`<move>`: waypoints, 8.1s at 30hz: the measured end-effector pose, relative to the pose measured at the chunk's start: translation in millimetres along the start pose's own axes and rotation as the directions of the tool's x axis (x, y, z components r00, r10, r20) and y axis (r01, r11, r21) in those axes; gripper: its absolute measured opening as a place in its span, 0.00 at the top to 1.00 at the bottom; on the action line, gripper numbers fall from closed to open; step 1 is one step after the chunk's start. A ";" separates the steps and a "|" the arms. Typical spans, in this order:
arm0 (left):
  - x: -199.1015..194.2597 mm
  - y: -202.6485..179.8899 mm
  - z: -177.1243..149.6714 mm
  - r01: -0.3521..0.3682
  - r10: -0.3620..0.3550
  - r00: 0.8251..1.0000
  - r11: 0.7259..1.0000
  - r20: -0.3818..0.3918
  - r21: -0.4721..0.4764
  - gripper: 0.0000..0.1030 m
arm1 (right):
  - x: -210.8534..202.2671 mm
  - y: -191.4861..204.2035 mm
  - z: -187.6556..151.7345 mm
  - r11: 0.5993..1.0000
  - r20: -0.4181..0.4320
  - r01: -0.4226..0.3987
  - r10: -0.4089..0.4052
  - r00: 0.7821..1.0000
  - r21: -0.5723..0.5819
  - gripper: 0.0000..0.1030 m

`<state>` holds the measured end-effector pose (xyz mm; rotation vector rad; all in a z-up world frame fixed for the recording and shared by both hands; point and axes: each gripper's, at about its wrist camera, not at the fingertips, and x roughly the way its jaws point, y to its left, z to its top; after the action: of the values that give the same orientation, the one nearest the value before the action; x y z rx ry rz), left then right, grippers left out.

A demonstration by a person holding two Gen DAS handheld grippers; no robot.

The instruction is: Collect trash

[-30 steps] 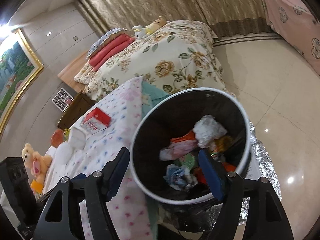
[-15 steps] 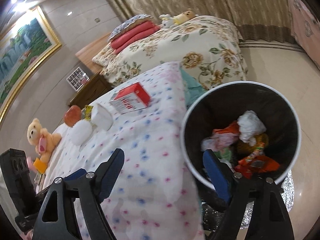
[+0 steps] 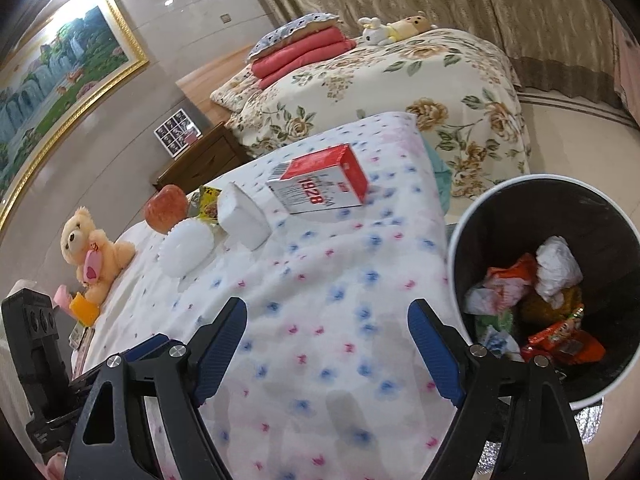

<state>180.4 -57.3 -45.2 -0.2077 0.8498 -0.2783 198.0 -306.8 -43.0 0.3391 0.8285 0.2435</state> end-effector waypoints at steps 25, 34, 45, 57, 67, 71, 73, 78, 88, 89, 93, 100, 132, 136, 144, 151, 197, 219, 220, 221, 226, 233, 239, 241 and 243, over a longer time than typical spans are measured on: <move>19.6 77.3 54.4 -0.114 0.116 0.993 0.989 0.022 -0.090 0.37 | 66.6 53.9 27.2 0.994 -0.048 -0.060 0.056 0.997 -0.097 0.19; 39.1 90.8 72.7 -0.120 0.122 0.992 0.989 0.019 -0.091 0.38 | 98.3 67.3 41.6 0.991 -0.070 -0.056 0.048 0.996 -0.123 0.20; 41.2 80.0 70.7 -0.082 0.083 0.996 0.996 0.016 -0.035 0.88 | 112.1 76.3 43.9 0.989 -0.084 -0.065 0.054 0.995 -0.134 0.64; 18.2 58.0 44.0 -0.046 0.047 0.999 0.999 0.026 -0.012 0.89 | 70.5 59.1 16.9 0.993 -0.066 -0.077 0.071 0.995 -0.092 0.66; 6.8 26.7 25.8 0.005 -0.006 1.000 1.000 0.014 0.029 0.89 | 32.3 32.6 2.5 0.999 -0.024 -0.035 0.035 0.999 -0.028 0.66; 2.9 11.2 21.1 0.025 -0.026 1.000 0.999 0.016 0.049 0.89 | 19.1 23.3 -1.4 1.000 -0.009 -0.023 0.023 1.000 -0.010 0.66; 1.9 2.0 19.4 0.035 -0.036 0.999 0.997 0.015 0.065 0.89 | 12.8 19.1 -2.7 1.000 0.000 -0.020 0.020 1.000 -0.001 0.66; 2.1 -15.0 14.5 0.054 -0.054 0.998 0.995 0.007 0.090 0.89 | -0.4 9.4 -7.9 1.000 0.018 -0.006 0.006 1.000 0.018 0.66; 6.6 -46.3 6.0 0.091 -0.089 0.996 0.987 -0.021 0.135 0.89 | -24.4 -18.6 -19.1 0.997 0.040 0.028 -0.031 0.999 0.067 0.66; 6.7 -49.6 5.0 0.093 -0.091 0.996 0.986 -0.022 0.140 0.89 | -27.0 -21.2 -19.8 0.997 0.042 0.030 -0.033 0.999 0.070 0.66; 8.3 -62.4 2.2 0.105 -0.101 0.994 0.981 -0.029 0.162 0.89 | -35.3 -30.8 -22.5 0.996 0.051 0.039 -0.044 0.998 0.083 0.66; 12.7 -79.9 -1.5 0.123 -0.116 0.992 0.974 -0.046 0.188 0.89 | -48.2 -46.8 -25.8 0.992 0.066 0.056 -0.064 0.996 0.111 0.66; 37.5 -153.7 2.6 0.188 -0.168 0.981 0.939 -0.093 0.288 0.89 | -83.1 -108.8 -25.6 0.970 0.113 0.120 -0.146 0.983 0.211 0.66; 40.8 -162.0 4.5 0.193 -0.172 0.980 0.935 -0.098 0.296 0.89 | -86.0 -114.9 -25.4 0.967 0.114 0.130 -0.158 0.981 0.220 0.66; 47.6 -176.1 4.7 0.204 -0.177 0.978 0.927 -0.113 0.316 0.89 | -92.1 -128.2 -23.9 0.959 0.116 0.149 -0.180 0.977 0.240 0.66; 54.1 -185.8 6.3 0.204 -0.172 0.977 0.921 -0.124 0.332 0.89 | -90.2 -135.9 -19.3 0.956 0.113 0.157 -0.189 0.975 0.248 0.66; 70.1 -180.8 9.4 0.182 -0.144 0.979 0.937 -0.142 0.299 0.50 | -78.9 -151.7 -6.4 0.945 0.083 0.181 -0.210 0.974 0.274 0.36; 28.9 -53.4 12.2 0.025 -0.020 0.998 0.995 -0.055 0.094 0.39 | -38.6 -58.5 0.9 0.994 0.077 0.040 -0.048 0.996 0.105 0.08; 27.7 -47.1 12.7 0.024 -0.019 0.998 0.996 -0.053 0.083 0.38 | -35.8 -53.7 1.2 0.995 0.076 0.034 -0.042 0.996 0.093 0.07; 26.4 -41.6 13.2 0.020 -0.016 0.999 0.997 -0.049 0.074 0.37 | -33.6 -50.5 1.7 0.996 0.075 0.028 -0.034 0.997 0.082 0.07; 20.4 -18.8 17.3 -0.015 0.016 0.999 0.999 -0.030 0.036 0.36 | -19.1 -35.4 3.7 0.999 0.051 0.022 -0.024 0.998 0.043 0.07; 20.5 5.7 23.9 -0.059 0.059 0.998 0.998 -0.024 -0.006 0.33 | -1.9 -23.0 11.3 1.000 0.020 0.012 -0.012 1.000 0.004 0.07; 27.3 19.7 35.3 -0.082 0.081 0.996 0.996 -0.022 -0.034 0.32 | 14.6 -13.5 24.1 0.998 -0.001 0.003 -0.003 1.000 -0.064 0.05; 30.5 22.7 40.8 -0.091 0.090 0.996 0.995 -0.020 -0.038 0.31 | 22.1 -12.4 30.5 0.997 -0.011 0.002 -0.003 1.000 -0.083 0.05; 34.7 25.5 46.4 -0.097 0.096 0.995 0.994 -0.021 -0.041 0.30 | 29.6 -12.6 38.3 0.995 -0.021 0.004 -0.006 1.000 -0.096 0.05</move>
<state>241.6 -41.2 -47.3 -0.2025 0.8825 -0.1721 247.2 -315.9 -43.9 0.2442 0.8355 0.2816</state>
